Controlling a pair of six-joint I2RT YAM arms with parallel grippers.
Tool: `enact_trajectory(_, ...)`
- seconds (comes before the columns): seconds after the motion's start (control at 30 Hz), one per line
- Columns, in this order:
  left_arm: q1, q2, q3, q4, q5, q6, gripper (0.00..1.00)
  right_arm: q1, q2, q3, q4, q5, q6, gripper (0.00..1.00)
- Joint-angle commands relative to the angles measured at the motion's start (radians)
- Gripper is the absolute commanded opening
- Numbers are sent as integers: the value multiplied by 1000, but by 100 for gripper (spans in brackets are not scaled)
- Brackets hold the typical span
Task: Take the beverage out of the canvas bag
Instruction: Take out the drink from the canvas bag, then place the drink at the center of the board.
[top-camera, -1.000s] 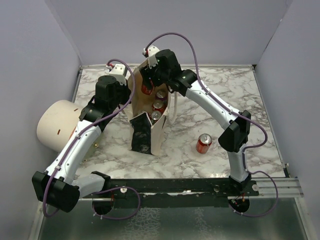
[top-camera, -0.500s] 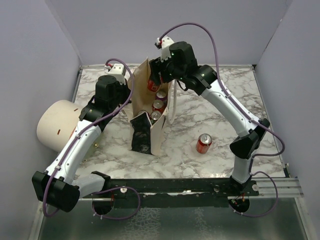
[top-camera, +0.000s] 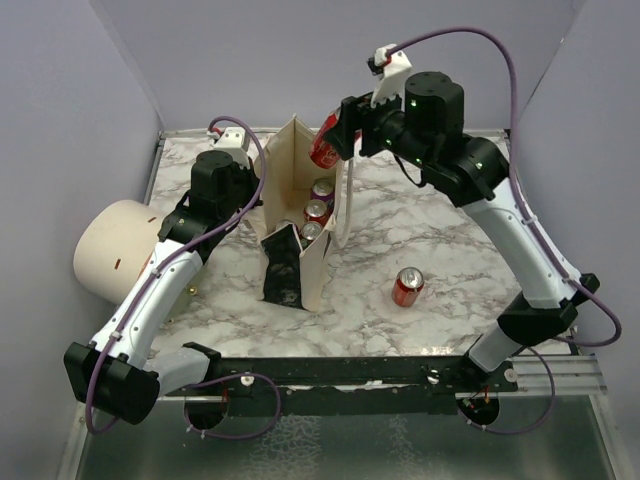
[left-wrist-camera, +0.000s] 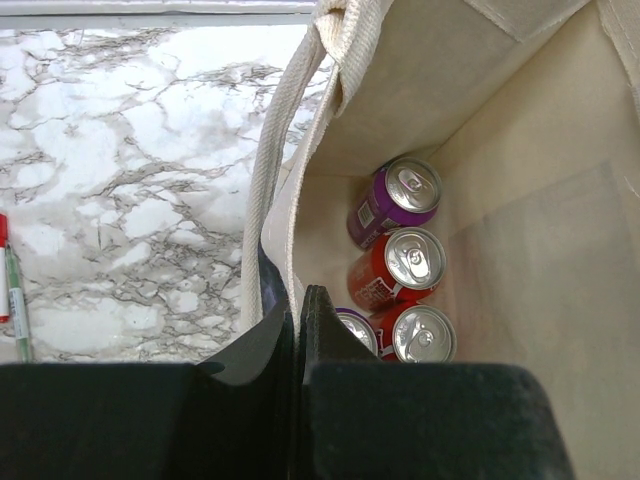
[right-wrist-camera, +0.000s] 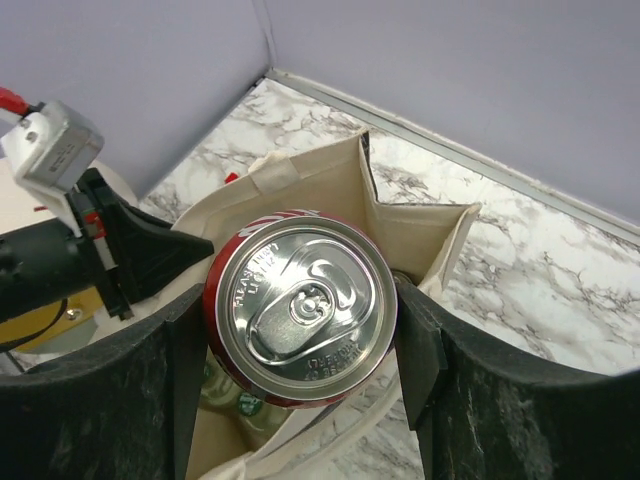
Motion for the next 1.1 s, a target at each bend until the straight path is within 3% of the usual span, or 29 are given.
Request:
enact_trajectory(0.0,7,-40,54,88,-40,-8,0,1,-167,-48,90,45,39,2)
enact_trajectory(0.57,7,-48,67,101,-23,-25,0,1,-393,-265,-178,339,59,2)
enact_trajectory(0.83,5,-74,33,97,9,-28,0,-7,-403,-506,-94,565,73,2)
enact_trajectory(1.07,6,-86,26,51,42,-29,0,-121,-354,-699,71,560,63,2)
